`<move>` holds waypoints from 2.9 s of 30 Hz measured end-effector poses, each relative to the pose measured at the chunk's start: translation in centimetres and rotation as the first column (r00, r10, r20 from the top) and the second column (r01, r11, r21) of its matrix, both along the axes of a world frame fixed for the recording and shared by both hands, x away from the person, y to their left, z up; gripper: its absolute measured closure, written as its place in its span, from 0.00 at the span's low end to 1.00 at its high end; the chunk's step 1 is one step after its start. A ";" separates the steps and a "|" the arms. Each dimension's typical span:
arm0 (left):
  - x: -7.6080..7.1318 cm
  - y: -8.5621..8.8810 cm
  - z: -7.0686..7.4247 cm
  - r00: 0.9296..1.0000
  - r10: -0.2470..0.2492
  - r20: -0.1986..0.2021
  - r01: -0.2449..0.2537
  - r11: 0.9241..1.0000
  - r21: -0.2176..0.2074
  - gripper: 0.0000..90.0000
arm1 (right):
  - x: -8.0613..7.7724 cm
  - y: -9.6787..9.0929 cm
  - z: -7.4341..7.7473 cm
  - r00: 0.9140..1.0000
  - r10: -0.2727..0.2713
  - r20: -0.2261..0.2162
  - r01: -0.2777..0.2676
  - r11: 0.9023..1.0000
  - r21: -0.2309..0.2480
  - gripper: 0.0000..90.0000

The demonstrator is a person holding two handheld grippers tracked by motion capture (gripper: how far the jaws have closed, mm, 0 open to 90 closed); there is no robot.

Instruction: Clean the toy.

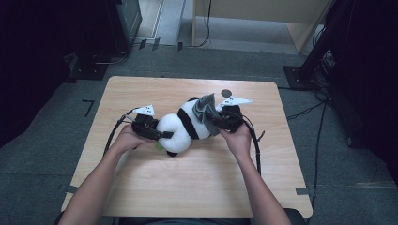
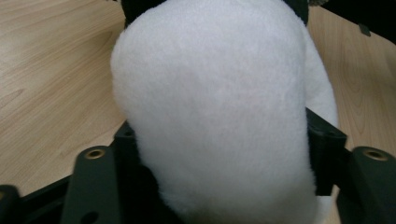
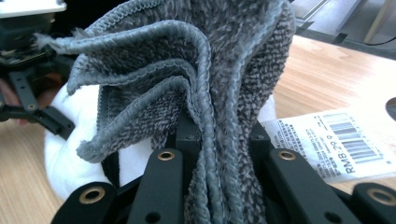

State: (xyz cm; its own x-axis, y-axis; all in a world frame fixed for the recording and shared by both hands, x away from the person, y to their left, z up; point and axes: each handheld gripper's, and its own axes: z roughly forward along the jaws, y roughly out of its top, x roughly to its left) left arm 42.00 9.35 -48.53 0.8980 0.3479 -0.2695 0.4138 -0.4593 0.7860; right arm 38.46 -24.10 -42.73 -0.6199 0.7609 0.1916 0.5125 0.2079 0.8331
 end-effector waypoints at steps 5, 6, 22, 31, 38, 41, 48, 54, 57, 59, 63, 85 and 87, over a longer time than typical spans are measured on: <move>-0.8 -0.2 1.1 0.998 0.047 -0.032 -0.047 0.999 0.013 0.53 | -0.3 -0.3 0.8 0.999 -0.030 0.037 0.030 1.000 0.002 0.83; -0.9 -0.2 1.4 0.997 0.059 -0.044 -0.059 0.998 0.008 0.55 | -0.3 -0.4 1.0 0.999 -0.032 0.041 0.031 0.999 0.007 0.83; -3.2 -0.7 4.1 0.921 0.380 -0.081 -0.388 0.911 -0.141 0.55 | -3.7 3.1 4.1 0.993 0.071 0.095 -0.081 0.991 0.104 0.83; -4.0 -1.7 4.4 0.905 0.409 -0.114 -0.424 0.886 -0.188 0.54 | -5.1 8.0 1.5 0.982 0.185 0.051 -0.188 0.978 0.086 0.83; -4.0 -1.7 4.1 0.897 0.424 -0.125 -0.440 0.882 -0.166 0.55 | -5.8 9.2 -0.1 0.979 0.187 0.081 -0.191 0.980 0.056 0.83; -3.8 -1.5 4.0 0.894 0.420 -0.156 -0.444 0.878 -0.179 0.55 | -6.4 9.8 -0.5 0.974 0.204 0.097 -0.207 0.978 0.019 0.83; -3.5 -1.1 4.1 0.884 0.419 -0.205 -0.457 0.866 -0.203 0.55 | -7.2 11.5 -2.4 0.961 0.253 0.112 -0.242 0.965 -0.100 0.84; -3.6 -1.2 4.3 0.885 0.417 -0.207 -0.456 0.865 -0.210 0.55 | -6.8 12.0 -4.6 0.965 0.250 0.075 -0.233 0.956 -0.180 0.84; -3.5 -1.2 4.3 0.883 0.418 -0.213 -0.459 0.864 -0.206 0.55 | -6.2 11.7 -5.1 0.971 0.234 0.050 -0.223 0.960 -0.169 0.84; -3.5 -1.1 4.3 0.882 0.415 -0.221 -0.459 0.863 -0.210 0.55 | -6.0 11.6 -5.4 0.972 0.231 0.041 -0.221 0.958 -0.181 0.84; -3.5 -0.9 4.5 0.885 0.401 -0.237 -0.454 0.858 -0.241 0.55 | -5.5 11.3 -6.2 0.979 0.203 0.001 -0.198 0.957 -0.213 0.84; -3.1 0.3 4.4 0.875 0.422 -0.238 -0.474 0.845 -0.247 0.54 | -3.3 7.2 -5.8 0.995 0.058 -0.084 -0.074 0.978 -0.194 0.84; -2.9 0.7 4.4 0.871 0.429 -0.242 -0.483 0.839 -0.250 0.54 | -3.1 6.5 -5.6 0.996 0.038 -0.086 -0.054 0.981 -0.187 0.84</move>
State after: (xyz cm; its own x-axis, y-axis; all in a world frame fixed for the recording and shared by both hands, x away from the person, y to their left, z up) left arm 39.05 10.04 -44.13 0.5881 0.5869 -0.5566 0.6570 0.0548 0.7519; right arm 35.40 -17.58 -48.36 -0.6434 0.7592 0.0981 0.5634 0.3828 0.7322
